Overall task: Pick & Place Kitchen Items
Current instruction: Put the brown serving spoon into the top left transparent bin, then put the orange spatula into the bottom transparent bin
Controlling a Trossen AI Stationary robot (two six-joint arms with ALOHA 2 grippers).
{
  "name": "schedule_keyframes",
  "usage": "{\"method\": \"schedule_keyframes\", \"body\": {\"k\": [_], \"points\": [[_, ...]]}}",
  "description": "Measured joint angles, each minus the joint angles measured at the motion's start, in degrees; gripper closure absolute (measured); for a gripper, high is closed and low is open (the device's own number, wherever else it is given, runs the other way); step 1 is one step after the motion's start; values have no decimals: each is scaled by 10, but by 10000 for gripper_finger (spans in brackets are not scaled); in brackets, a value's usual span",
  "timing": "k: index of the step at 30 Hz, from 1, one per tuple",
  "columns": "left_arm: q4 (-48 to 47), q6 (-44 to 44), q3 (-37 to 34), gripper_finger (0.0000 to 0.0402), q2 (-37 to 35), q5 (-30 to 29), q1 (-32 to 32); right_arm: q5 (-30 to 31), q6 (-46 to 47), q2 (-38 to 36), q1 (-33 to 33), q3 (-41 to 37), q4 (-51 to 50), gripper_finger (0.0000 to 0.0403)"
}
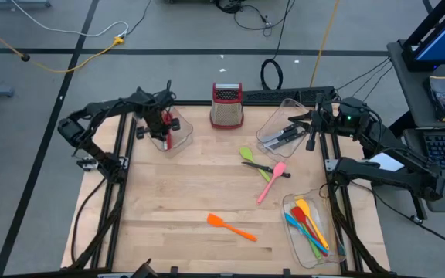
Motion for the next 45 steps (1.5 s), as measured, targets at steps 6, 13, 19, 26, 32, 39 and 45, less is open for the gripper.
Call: {"method": "schedule_keyframes", "body": {"k": [6, 13, 19, 26, 32, 39, 45], "points": [[40, -10, -20, 389, 0, 0, 4, 0, 14, 0, 0, 0, 0, 403], [78, -21, -36, 373, 0, 0, 4, 0, 14, 0, 0, 0, 0, 403], [85, -21, -37, 368, 0, -7, 4, 0, 14, 0, 0, 0, 0, 403], [90, -17, -37, 333, 0, -8, 3, 0, 14, 0, 0, 0, 0, 403], [101, -19, -36, 261, 0, -14, 3, 0, 14, 0, 0, 0, 0, 403], [105, -8, -17, 206, 1, -5, 3, 0, 14, 0, 0, 0, 0, 403], [88, 5, 31, 186, 1, 16, 4, 0, 14, 0, 0, 0, 0, 403]]}}
